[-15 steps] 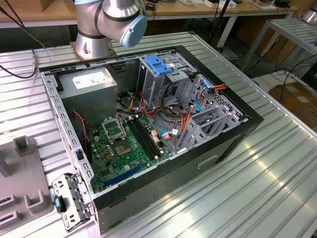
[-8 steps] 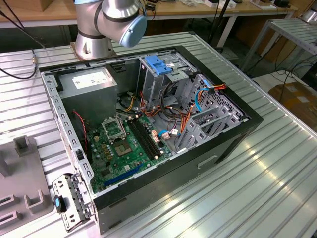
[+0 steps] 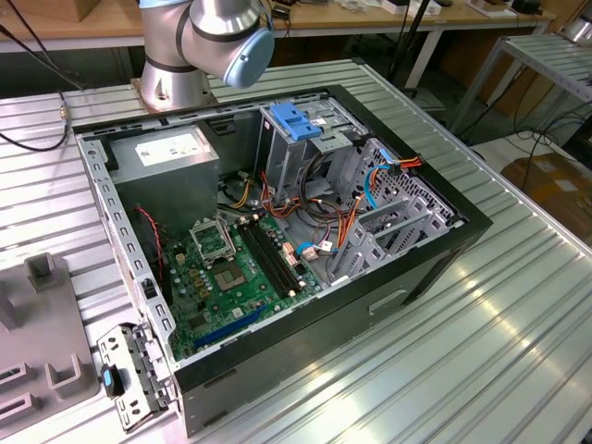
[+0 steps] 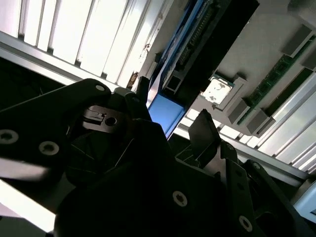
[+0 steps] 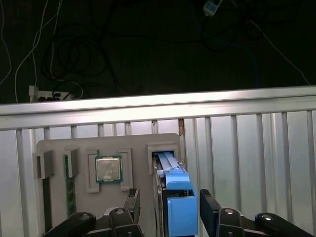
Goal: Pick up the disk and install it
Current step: 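Pick up the disk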
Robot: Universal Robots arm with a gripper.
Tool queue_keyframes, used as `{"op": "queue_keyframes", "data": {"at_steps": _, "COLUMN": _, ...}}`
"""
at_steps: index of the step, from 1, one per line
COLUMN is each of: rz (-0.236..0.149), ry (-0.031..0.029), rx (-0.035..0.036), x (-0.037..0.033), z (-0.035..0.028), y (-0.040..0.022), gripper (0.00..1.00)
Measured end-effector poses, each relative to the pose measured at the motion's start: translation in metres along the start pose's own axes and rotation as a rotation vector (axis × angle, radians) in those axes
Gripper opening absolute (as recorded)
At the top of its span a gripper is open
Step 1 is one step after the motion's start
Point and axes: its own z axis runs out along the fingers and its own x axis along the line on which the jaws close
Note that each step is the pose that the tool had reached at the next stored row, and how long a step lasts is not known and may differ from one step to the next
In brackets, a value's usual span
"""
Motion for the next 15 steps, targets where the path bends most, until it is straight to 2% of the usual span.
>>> {"op": "queue_keyframes", "data": {"at_steps": 6, "rz": 0.0, "ry": 0.0007, "rx": -0.0003, "x": -0.0007, "z": 0.0109, "y": -0.0001, "gripper": 0.6}}
{"op": "queue_keyframes", "data": {"at_steps": 14, "rz": 0.0, "ry": 0.0012, "rx": -0.0003, "x": -0.0007, "z": 0.011, "y": -0.0001, "gripper": 0.59}}
{"op": "queue_keyframes", "data": {"at_steps": 15, "rz": 0.0, "ry": 0.0013, "rx": -0.0003, "x": -0.0007, "z": 0.011, "y": -0.0001, "gripper": 0.51}}
